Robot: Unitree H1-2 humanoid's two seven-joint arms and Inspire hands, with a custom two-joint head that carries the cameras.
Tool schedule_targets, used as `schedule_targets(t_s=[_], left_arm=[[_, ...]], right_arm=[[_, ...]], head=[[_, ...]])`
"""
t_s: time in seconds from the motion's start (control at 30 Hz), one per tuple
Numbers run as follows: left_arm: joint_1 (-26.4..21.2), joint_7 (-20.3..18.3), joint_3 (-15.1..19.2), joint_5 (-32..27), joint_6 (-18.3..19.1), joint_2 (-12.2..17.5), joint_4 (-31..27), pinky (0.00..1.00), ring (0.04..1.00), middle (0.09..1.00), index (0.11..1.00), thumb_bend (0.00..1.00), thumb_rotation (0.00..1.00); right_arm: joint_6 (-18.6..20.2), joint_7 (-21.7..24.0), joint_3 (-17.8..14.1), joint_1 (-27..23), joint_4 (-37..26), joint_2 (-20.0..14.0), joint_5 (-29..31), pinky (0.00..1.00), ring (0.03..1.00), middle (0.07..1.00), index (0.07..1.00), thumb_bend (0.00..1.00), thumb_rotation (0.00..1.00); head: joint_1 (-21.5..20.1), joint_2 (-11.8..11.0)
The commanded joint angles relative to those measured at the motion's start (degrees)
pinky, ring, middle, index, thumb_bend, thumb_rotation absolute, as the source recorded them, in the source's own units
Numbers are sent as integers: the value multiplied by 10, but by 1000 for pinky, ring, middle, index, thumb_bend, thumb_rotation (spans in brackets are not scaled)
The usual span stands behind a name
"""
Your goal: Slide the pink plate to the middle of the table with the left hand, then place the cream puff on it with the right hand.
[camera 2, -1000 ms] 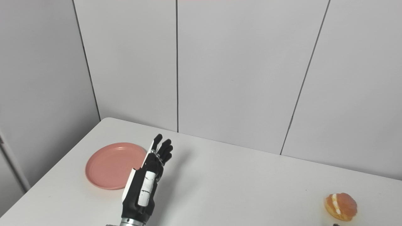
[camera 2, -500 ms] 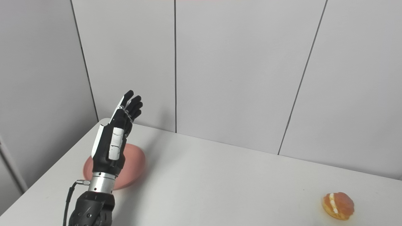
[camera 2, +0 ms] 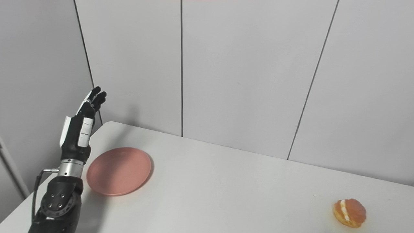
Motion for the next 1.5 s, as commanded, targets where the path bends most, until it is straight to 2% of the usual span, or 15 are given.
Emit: schedule_targets(t_s=[0.0,0.13,0.33,0.43,0.57,0.73,0.8,0.97,1.27,1.37,1.47], left_arm=[[-27,-15,8,-15,-34,32,18,986,923,891,880,941,948],[-35,-24,12,-23,-63,51,85,972,926,895,872,965,953],[-39,-20,17,-25,-96,60,161,951,926,903,883,964,975],[-44,-21,20,-25,-124,64,214,931,918,902,883,978,963],[-52,-20,29,-25,-130,63,262,886,892,893,896,1000,952],[-59,-56,46,-55,-130,60,304,910,915,909,912,974,935],[-61,-70,53,-65,-130,57,318,893,910,907,905,957,936],[-62,-111,66,-82,-130,48,342,924,909,896,890,914,928],[-65,-127,61,-83,-130,41,369,953,932,899,916,917,938],[-62,-133,56,-81,-130,35,361,943,915,894,921,903,935],[-58,-135,48,-75,-130,31,356,927,905,883,915,933,933]], right_arm=[[23,4,8,27,19,3,2,924,873,895,926,751,1000],[27,3,8,29,13,4,3,920,871,894,924,752,1000],[26,7,10,31,11,1,4,935,882,901,937,752,1000],[25,8,12,32,8,-1,4,937,882,901,940,750,1000],[28,7,13,34,5,-4,5,946,887,908,945,756,1000],[30,5,14,35,3,-5,5,954,893,910,952,748,1000],[26,7,15,35,5,-6,5,959,896,911,953,734,1000],[26,9,17,36,2,-7,6,959,892,913,959,732,1000],[29,8,21,39,-8,-9,6,965,888,909,968,734,1000],[26,10,21,39,-5,-10,8,957,881,904,964,732,1000],[27,10,22,39,-6,-9,8,952,875,900,958,735,1000]], head=[[0,0],[-2,3],[-1,8],[-1,10],[0,12],[0,15],[-1,16],[-1,16],[-5,25],[-6,26],[-8,29]])
